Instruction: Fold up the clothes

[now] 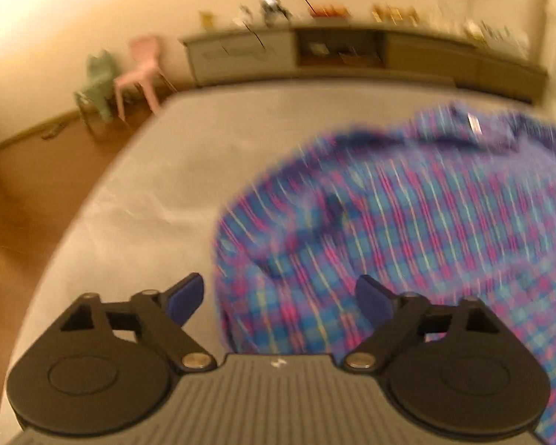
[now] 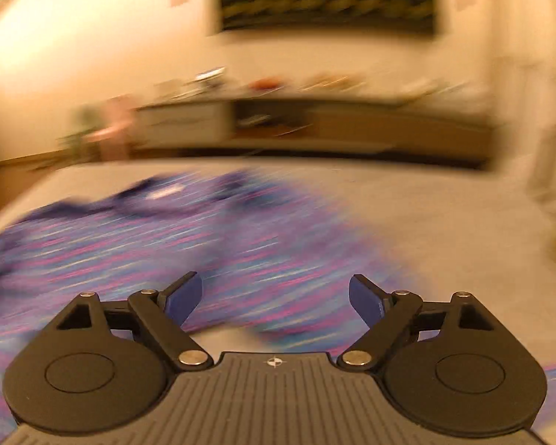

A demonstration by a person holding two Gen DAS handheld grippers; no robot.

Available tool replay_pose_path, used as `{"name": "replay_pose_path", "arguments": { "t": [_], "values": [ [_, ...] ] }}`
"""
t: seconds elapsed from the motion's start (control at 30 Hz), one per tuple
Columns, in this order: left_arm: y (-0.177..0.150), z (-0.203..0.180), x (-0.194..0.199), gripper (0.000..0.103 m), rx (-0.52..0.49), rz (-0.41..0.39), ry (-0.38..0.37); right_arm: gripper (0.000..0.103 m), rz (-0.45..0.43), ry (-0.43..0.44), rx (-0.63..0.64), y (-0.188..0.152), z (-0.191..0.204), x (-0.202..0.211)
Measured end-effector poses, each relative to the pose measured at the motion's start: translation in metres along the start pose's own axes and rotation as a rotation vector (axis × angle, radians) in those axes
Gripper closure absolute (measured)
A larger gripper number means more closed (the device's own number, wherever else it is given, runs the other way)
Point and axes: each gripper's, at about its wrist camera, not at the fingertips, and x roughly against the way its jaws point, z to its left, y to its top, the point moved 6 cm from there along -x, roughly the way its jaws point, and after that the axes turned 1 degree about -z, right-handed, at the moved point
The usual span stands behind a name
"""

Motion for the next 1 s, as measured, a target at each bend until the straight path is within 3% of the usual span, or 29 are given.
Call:
{"name": "replay_pose_path", "arguments": {
  "t": [0.07,0.1,0.13,0.17,0.23,0.3,0.33,0.37,0.47,0.5,0.53,0.6,0.7,0.77,0.87,0.97,1.0],
  "values": [
    [-0.009,-0.004,-0.005,0.019,-0.033,0.001,-0.007,0.015,0.076,0.146,-0.013,-0.009,0.033,-0.019],
    [-0.013,-0.004,-0.005,0.054,-0.051,-0.005,0.006,0.016,0.105,0.195,-0.012,-0.014,0.046,-0.026],
    [-0.015,-0.003,-0.009,0.097,-0.066,0.005,0.019,0.022,0.135,0.244,-0.010,-0.019,0.059,-0.033],
    [-0.013,0.003,-0.013,0.097,-0.087,0.002,0.059,0.030,0.164,0.276,-0.003,-0.023,0.067,-0.039],
    [-0.005,0.021,-0.020,0.098,-0.146,-0.038,0.199,0.086,0.232,0.298,0.026,-0.033,0.078,-0.047],
    [0.012,0.050,-0.025,0.097,-0.169,-0.088,0.429,0.088,0.232,0.199,0.104,-0.034,0.077,-0.052],
    [0.022,0.066,-0.022,0.096,-0.116,-0.102,0.457,0.088,0.221,0.140,0.130,-0.030,0.074,-0.055],
    [0.030,0.078,-0.015,0.095,-0.044,-0.114,0.422,0.088,0.211,0.105,0.138,-0.026,0.067,-0.056],
    [0.048,0.072,0.028,0.078,-0.058,-0.218,0.342,0.084,0.168,0.063,0.169,-0.005,0.055,-0.051],
    [0.055,0.060,0.041,0.064,-0.115,-0.263,0.319,0.069,0.140,0.063,0.188,0.005,0.053,-0.047],
    [0.061,0.041,0.052,0.048,-0.206,-0.313,0.296,0.045,0.119,0.050,0.234,0.017,0.053,-0.055],
    [0.077,-0.004,0.057,0.036,-0.411,-0.411,0.255,0.024,0.075,0.021,0.327,0.041,0.053,-0.072],
    [0.082,-0.054,0.011,0.023,-0.676,-0.422,0.248,0.019,0.010,-0.022,0.465,0.076,0.054,-0.097],
    [0.082,-0.084,-0.023,0.023,-0.845,-0.413,0.248,0.018,0.004,-0.037,0.551,0.093,0.058,-0.132],
    [0.083,-0.130,-0.075,0.032,-1.097,-0.395,0.245,0.017,0.023,-0.061,0.661,0.107,0.054,-0.182],
    [0.089,-0.139,-0.107,0.045,-1.129,-0.361,0.183,0.017,0.055,-0.039,0.722,0.107,0.056,-0.228],
    [0.091,-0.138,-0.110,0.054,-1.118,-0.358,0.157,0.017,0.054,-0.020,0.747,0.106,0.058,-0.242]
  ]
}}
